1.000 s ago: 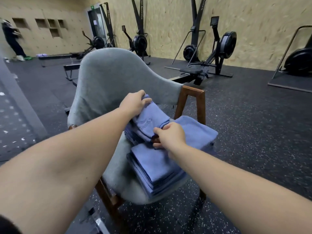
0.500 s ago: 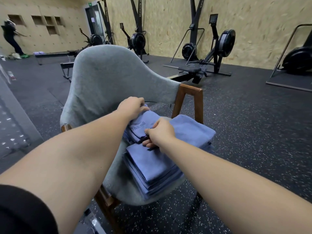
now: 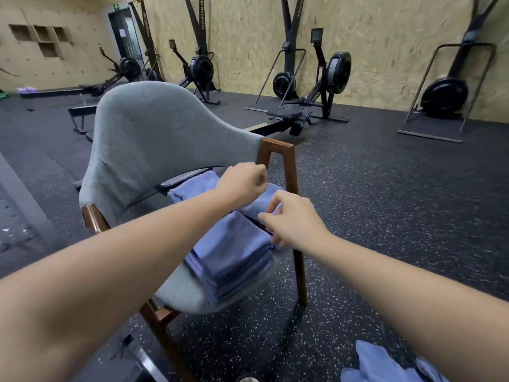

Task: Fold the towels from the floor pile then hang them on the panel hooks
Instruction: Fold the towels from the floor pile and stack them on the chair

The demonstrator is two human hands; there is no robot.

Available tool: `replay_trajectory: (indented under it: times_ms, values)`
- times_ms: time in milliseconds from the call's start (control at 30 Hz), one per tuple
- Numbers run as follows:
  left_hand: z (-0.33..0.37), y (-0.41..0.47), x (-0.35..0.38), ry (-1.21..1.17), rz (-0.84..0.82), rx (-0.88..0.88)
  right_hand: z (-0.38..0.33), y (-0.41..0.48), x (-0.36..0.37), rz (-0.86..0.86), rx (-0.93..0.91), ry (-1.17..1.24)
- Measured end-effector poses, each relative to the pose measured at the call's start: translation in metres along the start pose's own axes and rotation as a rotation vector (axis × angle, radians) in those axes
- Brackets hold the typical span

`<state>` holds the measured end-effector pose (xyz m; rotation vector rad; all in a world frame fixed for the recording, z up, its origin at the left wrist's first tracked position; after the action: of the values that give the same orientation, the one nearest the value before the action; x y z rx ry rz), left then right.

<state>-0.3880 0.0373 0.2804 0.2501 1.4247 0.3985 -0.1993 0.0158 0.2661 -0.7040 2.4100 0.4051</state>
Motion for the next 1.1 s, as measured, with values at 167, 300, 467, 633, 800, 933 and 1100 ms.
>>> replay_trajectory:
  times_ms: [167,300,467,633,800,933,1100]
  values:
    - [0.105,-0.046,0.03,-0.144,-0.09,0.188,0.063,-0.062,-0.062,0.101,0.018,-0.167]
    - [0.178,-0.088,0.077,-0.203,-0.208,0.299,0.126,-0.116,-0.095,0.116,0.12,-0.205]
    - [0.246,-0.148,0.152,-0.293,-0.406,0.278,0.216,-0.192,-0.105,0.121,0.265,-0.256]
    - [0.283,-0.224,0.229,-0.35,-0.629,0.147,0.303,-0.262,-0.073,0.106,0.444,-0.288]
    - [0.297,-0.296,0.29,-0.359,-0.815,0.045,0.357,-0.33,-0.023,0.025,0.562,-0.3]
    - [0.298,-0.346,0.323,-0.336,-0.866,-0.074,0.382,-0.377,0.032,-0.037,0.666,-0.285]
    - [0.289,-0.387,0.342,-0.451,-0.792,-0.4,0.388,-0.406,0.075,-0.013,0.712,-0.204]
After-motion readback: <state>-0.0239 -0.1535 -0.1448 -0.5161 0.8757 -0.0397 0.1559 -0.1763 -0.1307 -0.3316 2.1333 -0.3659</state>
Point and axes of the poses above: each hand's wrist, its own y-axis towards the middle knuckle, its own x-axis out of the palm, z = x × y, the point moved 2 cm from there along y, towards the middle knuckle, and after that the axes turned 1 degree about y, right-handed, at the moved point
